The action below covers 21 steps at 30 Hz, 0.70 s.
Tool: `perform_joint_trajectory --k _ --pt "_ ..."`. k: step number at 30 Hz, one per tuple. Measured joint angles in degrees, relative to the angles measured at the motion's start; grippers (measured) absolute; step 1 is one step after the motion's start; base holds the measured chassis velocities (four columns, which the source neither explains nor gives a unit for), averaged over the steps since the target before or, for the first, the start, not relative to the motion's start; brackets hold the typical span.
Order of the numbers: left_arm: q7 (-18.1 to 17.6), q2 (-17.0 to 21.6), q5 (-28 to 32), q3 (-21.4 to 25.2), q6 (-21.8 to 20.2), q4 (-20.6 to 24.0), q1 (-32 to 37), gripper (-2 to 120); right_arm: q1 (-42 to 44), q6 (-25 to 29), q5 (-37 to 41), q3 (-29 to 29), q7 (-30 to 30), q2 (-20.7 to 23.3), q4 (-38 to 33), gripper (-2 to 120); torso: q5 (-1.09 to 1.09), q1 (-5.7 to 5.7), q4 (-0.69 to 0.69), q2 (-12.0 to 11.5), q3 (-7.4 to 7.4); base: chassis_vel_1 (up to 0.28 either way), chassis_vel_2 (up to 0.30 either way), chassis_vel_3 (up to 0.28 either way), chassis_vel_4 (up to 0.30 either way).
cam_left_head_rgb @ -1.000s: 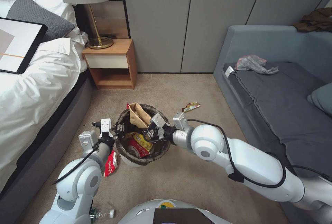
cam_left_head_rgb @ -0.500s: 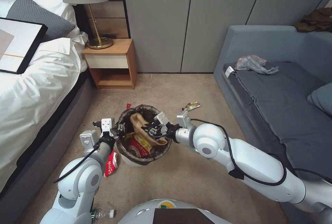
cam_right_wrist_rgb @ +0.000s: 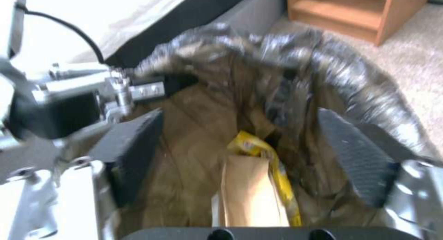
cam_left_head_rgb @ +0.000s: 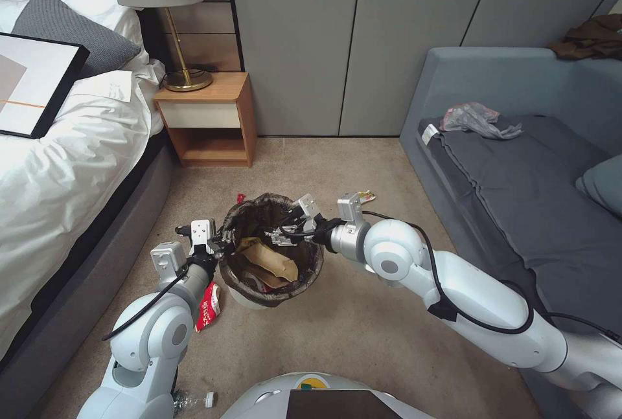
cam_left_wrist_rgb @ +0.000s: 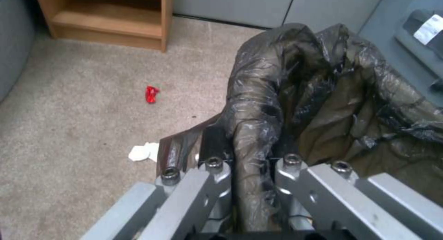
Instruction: Pick up the trash bin, then pick up the garbage from the floor and place it into the trash bin.
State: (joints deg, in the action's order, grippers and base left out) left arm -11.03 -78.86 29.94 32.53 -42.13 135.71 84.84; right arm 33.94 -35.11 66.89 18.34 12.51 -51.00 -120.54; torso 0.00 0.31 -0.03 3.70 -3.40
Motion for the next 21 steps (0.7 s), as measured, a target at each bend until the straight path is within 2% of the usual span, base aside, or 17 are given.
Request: perform_joint_trajectory --k 4,6,7,9,10,11,12,13,15,16,19,21 --pt "0.01 -0.12 0.03 0.03 0.0 0.04 -0.05 6 0.72 0.13 0.68 -4.46 0.46 -0.02 -1.87 94 0.0 0.0 0.0 0.0 0.0 0.0 0.0 0.0 0.0" --pt "0.01 -0.14 0.06 0.1 0.0 0.12 0.0 6 1.82 0.15 0.99 -11.48 1.36 0.05 -3.47 100 0.0 0.0 0.0 0.0 0.0 0.0 0.0 0.0 0.0" --pt "0.01 -0.14 0.06 0.1 0.0 0.12 0.0 6 1.82 0.15 0.99 -11.48 1.36 0.05 -3.47 100 0.0 0.0 0.0 0.0 0.0 0.0 0.0 0.0 0.0" --pt "0.13 -0.14 -0.5 0.22 0.0 -0.08 -0.04 6 3.64 -0.33 -8.42 -17.52 0.2 0.72 -3.95 100 0.0 0.0 0.01 0.0 0.0 0.0 0.0 0.0 0.0" --pt "0.16 -0.19 -0.59 0.22 0.0 -0.41 -0.17 6 6.4 0.85 -15.65 -22.45 -1.45 0.55 -4.21 100 0.0 0.0 0.0 0.0 0.0 0.0 0.0 0.0 0.0" --pt "0.16 -0.19 -0.59 0.22 0.0 -0.41 -0.17 6 6.4 0.85 -15.65 -22.45 -1.45 0.55 -4.21 100 0.0 0.0 0.0 0.0 0.0 0.0 0.0 0.0 0.0" --pt "0.13 -0.21 -0.59 0.16 0.0 -0.52 -0.25 6 9.19 2.0 -20.37 -26.23 -1.72 0.08 -4.25 100 0.0 0.0 0.0 0.0 0.0 0.0 0.0 0.0 0.0" --pt "0.13 -0.21 -0.59 0.16 0.0 -0.52 -0.25 6 9.19 2.0 -20.37 -26.23 -1.72 0.08 -4.25 100 0.0 0.0 0.0 0.0 0.0 0.0 0.0 0.0 0.0" --pt "-0.19 -0.2 -0.35 0.0 0.0 -0.59 -0.32 6 14.78 6.15 -27.98 -32.65 -1.76 -1.27 -2.9 100 0.01 0.0 0.0 0.0 0.0 0.0 0.0 0.0 0.0" --pt "-0.52 -0.15 -0.05 -0.04 0.0 -0.54 -0.32 6 18.43 11.06 -33.05 -37.22 -1.58 -2.57 -1.1 100 0.02 0.0 -0.01 0.0 0.0 0.0 0.0 0.0 0.0" --pt "-0.6 -0.06 0.01 -0.05 0.0 -0.41 -0.26 6 20.72 13.69 -35.87 -40.05 -1.45 -3.39 -0.16 100 0.01 0.0 0.0 0.0 0.0 0.0 0.0 0.0 0.0" --pt "-0.7 0.22 -0.01 0.03 0.0 -0.14 -0.09 6 25.84 17.47 -39.9 -46.29 -1.26 -5.51 0.68 100 0.02 0.0 0.0 0.0 0.0 0.0 0.0 0.0 0.0"
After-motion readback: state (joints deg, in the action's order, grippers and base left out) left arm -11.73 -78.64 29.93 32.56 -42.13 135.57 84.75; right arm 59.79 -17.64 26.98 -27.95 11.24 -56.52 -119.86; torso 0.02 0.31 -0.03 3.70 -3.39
